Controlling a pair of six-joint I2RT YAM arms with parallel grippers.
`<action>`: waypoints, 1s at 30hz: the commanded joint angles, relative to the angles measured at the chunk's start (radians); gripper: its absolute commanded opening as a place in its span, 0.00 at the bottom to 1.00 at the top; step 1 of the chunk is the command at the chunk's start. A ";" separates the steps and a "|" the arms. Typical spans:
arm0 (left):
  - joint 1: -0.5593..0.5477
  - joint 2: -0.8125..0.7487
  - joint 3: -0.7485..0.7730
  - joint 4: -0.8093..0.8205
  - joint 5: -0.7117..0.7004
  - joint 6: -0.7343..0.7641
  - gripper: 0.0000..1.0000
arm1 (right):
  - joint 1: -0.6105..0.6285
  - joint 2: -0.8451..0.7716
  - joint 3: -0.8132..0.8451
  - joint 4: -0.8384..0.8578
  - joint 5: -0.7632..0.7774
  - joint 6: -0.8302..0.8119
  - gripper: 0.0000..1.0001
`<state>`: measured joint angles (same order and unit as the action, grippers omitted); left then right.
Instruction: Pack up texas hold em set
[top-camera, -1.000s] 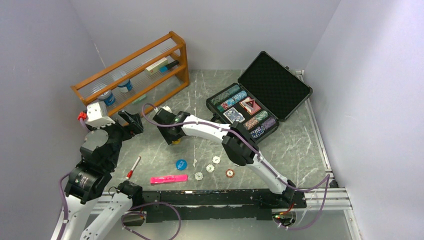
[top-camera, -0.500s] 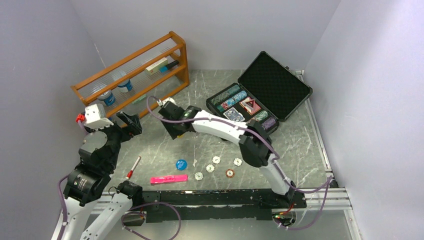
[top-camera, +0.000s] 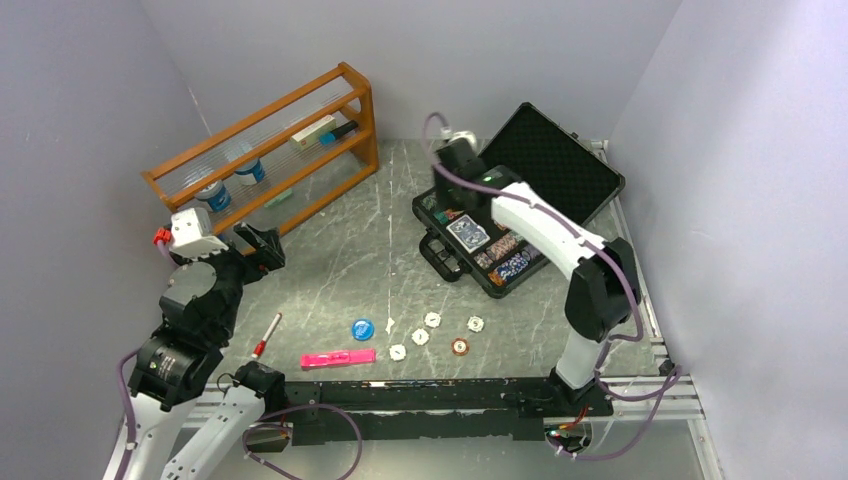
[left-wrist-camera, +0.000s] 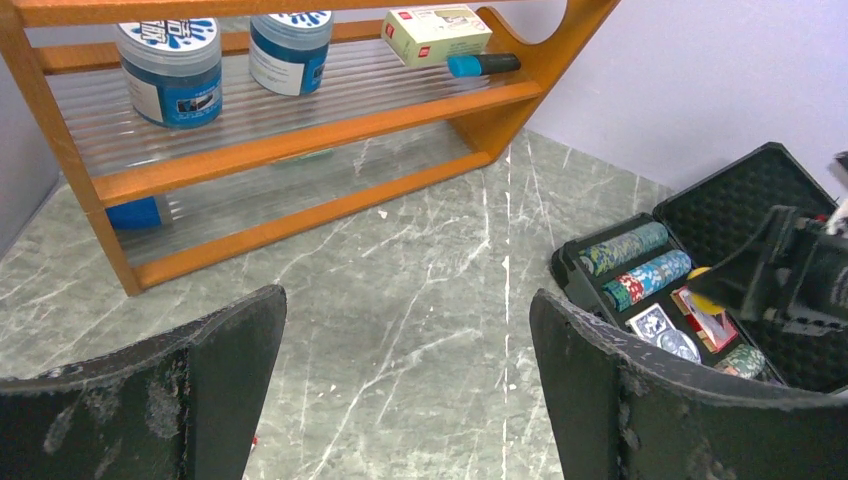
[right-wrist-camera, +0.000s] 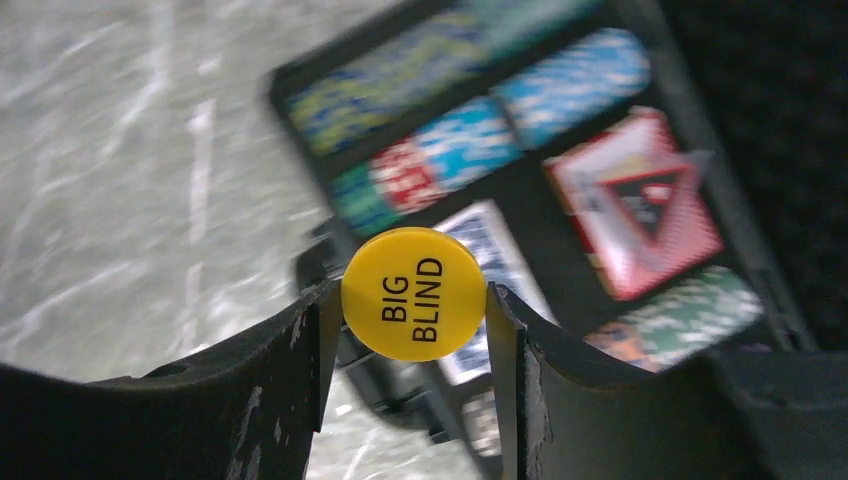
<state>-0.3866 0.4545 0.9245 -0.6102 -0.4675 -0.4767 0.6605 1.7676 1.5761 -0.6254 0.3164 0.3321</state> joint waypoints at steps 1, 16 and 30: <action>0.003 0.015 -0.012 0.031 0.021 -0.024 0.97 | -0.147 -0.048 -0.044 0.043 0.019 0.000 0.56; 0.003 0.034 -0.021 0.031 0.018 -0.018 0.97 | -0.362 0.061 -0.085 0.086 -0.031 0.050 0.56; 0.003 0.048 -0.012 0.024 0.000 -0.012 0.97 | -0.383 0.122 -0.057 0.108 -0.050 0.039 0.58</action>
<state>-0.3866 0.4885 0.9031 -0.6102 -0.4603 -0.4908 0.2802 1.8908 1.4757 -0.5682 0.2745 0.3672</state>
